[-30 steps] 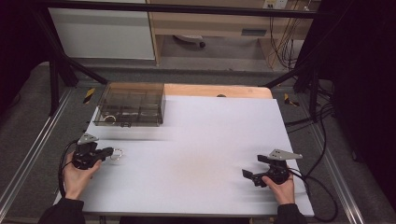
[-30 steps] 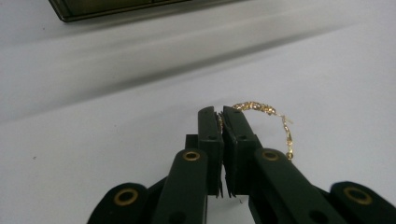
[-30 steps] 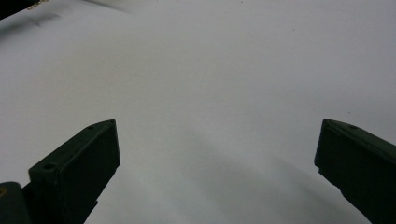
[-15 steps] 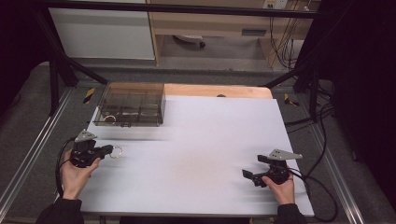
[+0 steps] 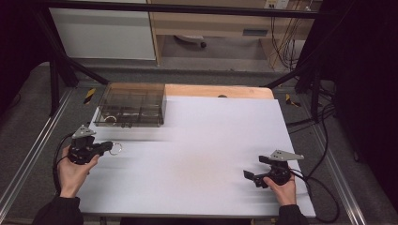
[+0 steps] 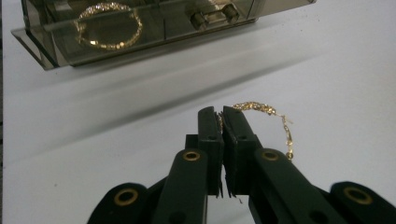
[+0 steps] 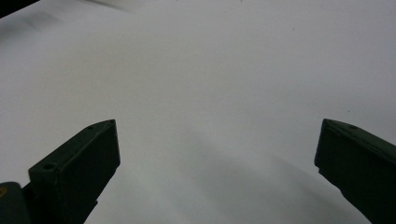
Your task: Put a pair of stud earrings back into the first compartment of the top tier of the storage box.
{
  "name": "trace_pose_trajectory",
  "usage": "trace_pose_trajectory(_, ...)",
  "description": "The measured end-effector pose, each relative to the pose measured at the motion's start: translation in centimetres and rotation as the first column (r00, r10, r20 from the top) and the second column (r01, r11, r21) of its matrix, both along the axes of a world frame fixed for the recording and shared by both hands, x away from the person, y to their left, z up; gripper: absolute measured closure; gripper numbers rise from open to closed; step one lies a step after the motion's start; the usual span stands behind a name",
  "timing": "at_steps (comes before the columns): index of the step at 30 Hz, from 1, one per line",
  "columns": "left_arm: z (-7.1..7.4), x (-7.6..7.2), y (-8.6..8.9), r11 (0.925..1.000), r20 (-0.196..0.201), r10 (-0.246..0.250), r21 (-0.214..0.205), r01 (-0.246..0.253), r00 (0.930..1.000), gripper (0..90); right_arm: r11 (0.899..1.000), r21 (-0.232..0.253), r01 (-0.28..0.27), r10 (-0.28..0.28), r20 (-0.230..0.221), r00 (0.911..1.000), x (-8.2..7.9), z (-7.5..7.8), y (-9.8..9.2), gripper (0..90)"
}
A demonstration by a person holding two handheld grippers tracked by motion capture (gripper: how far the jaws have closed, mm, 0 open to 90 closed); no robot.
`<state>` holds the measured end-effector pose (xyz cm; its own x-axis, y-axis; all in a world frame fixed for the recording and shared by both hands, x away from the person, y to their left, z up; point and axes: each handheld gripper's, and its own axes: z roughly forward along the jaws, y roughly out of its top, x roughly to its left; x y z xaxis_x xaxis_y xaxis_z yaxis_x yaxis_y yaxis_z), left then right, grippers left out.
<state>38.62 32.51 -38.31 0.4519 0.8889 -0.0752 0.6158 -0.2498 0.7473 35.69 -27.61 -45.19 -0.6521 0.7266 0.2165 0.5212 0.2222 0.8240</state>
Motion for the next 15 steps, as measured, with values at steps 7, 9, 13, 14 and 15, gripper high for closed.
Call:
trace_pose_trajectory(7,1.4,0.5,0.0,1.0,0.011,-0.003,0.008,0.003,0.9999,85.6,1.0,0.0,0.0,0.0,0.0,1.0,0.0,0.0,0.0,0.7)
trace_pose_trajectory(9,1.6,0.6,0.0,0.9999,0.011,-0.004,0.012,0.003,0.9999,85.6,1.0,0.0,0.001,-0.001,0.0,1.0,0.0,0.0,0.0,0.7)
trace_pose_trajectory(13,2.4,1.0,0.2,0.9999,0.017,-0.001,0.014,0.001,0.9999,85.6,1.0,-0.001,0.001,-0.001,0.0,1.0,0.0,0.0,0.0,0.7)
trace_pose_trajectory(14,2.4,1.0,0.2,0.9999,0.017,-0.001,0.014,0.001,0.9999,85.6,1.0,-0.001,0.001,-0.001,0.0,1.0,0.0,0.0,0.0,0.7)
trace_pose_trajectory(15,2.7,1.1,0.2,0.9999,0.024,-0.003,0.014,0.003,0.9997,85.6,1.0,0.0,0.001,-0.001,0.0,1.0,0.0,0.0,0.0,0.7)
